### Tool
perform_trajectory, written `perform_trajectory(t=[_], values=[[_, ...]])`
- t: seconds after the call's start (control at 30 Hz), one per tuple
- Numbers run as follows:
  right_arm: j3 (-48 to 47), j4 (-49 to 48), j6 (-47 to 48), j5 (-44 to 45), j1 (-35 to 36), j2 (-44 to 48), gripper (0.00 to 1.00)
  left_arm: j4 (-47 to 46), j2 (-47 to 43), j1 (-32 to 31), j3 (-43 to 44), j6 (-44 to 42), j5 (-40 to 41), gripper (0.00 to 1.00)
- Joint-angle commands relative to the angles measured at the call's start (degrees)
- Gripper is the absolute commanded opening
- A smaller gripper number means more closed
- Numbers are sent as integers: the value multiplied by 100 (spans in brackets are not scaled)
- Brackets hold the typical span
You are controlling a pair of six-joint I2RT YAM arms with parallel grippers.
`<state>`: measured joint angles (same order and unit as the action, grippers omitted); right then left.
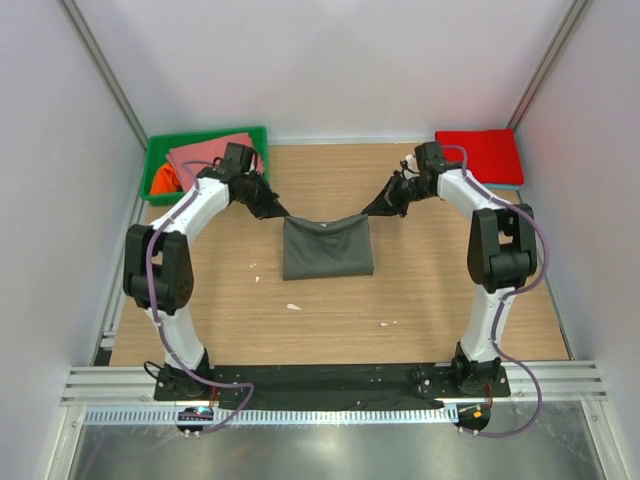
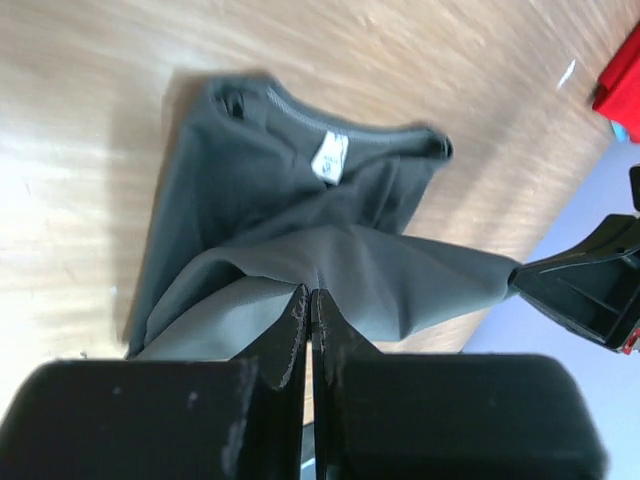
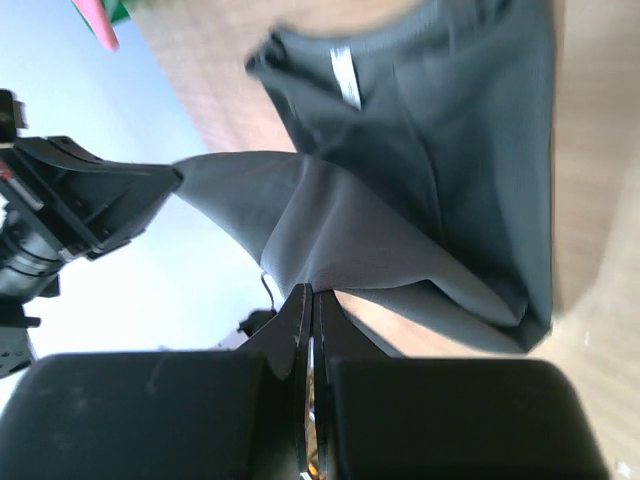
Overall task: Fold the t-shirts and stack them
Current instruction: Fold the tshirt
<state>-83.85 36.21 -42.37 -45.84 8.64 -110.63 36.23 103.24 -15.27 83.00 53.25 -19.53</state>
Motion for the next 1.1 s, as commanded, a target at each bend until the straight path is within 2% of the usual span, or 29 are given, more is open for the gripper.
perform_trajectory(t=[0.0, 0.1, 0.2, 0.3, 0.37, 0.47, 0.53, 0.63, 0.67, 0.73, 0.77, 0.8, 0.87, 0.9, 0.97, 1.0, 1.03, 1.07], values=[[-667, -333, -79, -153, -91, -397, 2, -292, 466, 304, 514, -236, -375, 0], [-1044, -422, -70, -206, -144, -906, 2, -231, 1011, 507, 1024, -394, -551, 0], [-1405, -447, -87, -214, -170, -1337, 7, -56, 1643, 569, 1602, -482, -928, 2], [-1730, -632, -245, -249, -214, -1706, 11, -98, 1953, 569, 1902, -456, -1106, 6], [-2185, -484, -202, -215, -249, -1926, 14, -11, 2217, 569, 2122, -553, -1088, 14], [-2582, -483, -219, -118, -328, -2199, 23, 200, 2551, 543, 2684, -842, -931, 24], [-2750, -439, -193, 31, -407, -2331, 35, 454, 2762, 534, 3280, -1053, -607, 25], [-3267, 488, 464, 521, -495, -2367, 43, 1138, 2842, 498, 4150, -1624, -149, 30], [-3373, 719, 945, 698, -495, -2341, 45, 1184, 2668, 481, 4154, -1851, 122, 31], [-3410, 993, 1291, 1032, -460, -2192, 49, 1211, 2421, 481, 4005, -1924, 370, 34], [-3227, 915, 1397, 1051, -417, -1991, 49, 1202, 2237, 455, 3796, -1994, 458, 34], [-3103, 854, 1590, 1043, -355, -1867, 49, 1194, 2157, 437, 3707, -2020, 485, 40], [-2753, 687, 1714, 877, -206, -1656, 50, 1150, 2051, 376, 3409, -2065, 416, 40], [-2620, 599, 1715, 780, -162, -1585, 50, 1080, 1946, 358, 3250, -2082, 84, 39], [-2042, -190, 1514, 403, -48, -1331, 50, 668, 1867, 262, 2786, -2065, -418, 34], [-1864, -489, 1164, 262, -21, -1295, 48, 527, 1840, 209, 2687, -2004, -699, 28], [-1576, -1127, 943, 51, 14, -1277, 44, 404, 1831, 113, 2564, -1968, -858, 26], [-1468, -1394, 724, -151, 75, -1303, 36, 263, 1831, 77, 2319, -1898, -990, 24]])
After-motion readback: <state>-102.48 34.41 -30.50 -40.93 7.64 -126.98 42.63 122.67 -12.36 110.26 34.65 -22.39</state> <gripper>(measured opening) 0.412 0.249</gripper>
